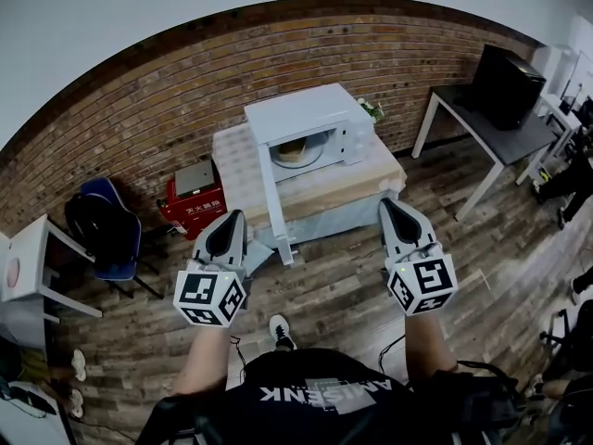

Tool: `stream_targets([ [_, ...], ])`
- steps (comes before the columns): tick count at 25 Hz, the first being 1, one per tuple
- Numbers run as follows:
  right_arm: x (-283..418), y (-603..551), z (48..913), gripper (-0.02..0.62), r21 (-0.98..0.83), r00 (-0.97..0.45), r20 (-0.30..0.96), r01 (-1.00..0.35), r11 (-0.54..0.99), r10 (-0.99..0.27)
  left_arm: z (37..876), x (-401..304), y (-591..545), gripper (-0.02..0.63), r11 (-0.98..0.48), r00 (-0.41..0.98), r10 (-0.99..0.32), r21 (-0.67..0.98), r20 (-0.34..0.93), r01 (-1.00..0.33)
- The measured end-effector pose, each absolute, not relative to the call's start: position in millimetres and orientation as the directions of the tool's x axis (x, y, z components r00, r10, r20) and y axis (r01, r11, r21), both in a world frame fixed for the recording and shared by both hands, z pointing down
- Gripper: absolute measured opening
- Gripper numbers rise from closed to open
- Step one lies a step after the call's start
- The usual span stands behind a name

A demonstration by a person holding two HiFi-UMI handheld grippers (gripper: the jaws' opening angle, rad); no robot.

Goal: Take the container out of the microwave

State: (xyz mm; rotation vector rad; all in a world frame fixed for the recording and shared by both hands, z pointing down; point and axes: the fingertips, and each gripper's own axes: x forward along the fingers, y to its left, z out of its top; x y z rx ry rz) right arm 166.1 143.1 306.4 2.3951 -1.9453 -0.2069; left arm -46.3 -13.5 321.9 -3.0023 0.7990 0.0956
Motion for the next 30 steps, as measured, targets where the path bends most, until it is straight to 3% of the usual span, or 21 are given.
stream_targets([
  [30,192,-66,304,0.041,0.186,0.269,-0.011,-0.946,-0.267,-0.963,338,2,-236,0.012,-0.915,0.912,-0.404,0.054,-0.074,-0.4],
])
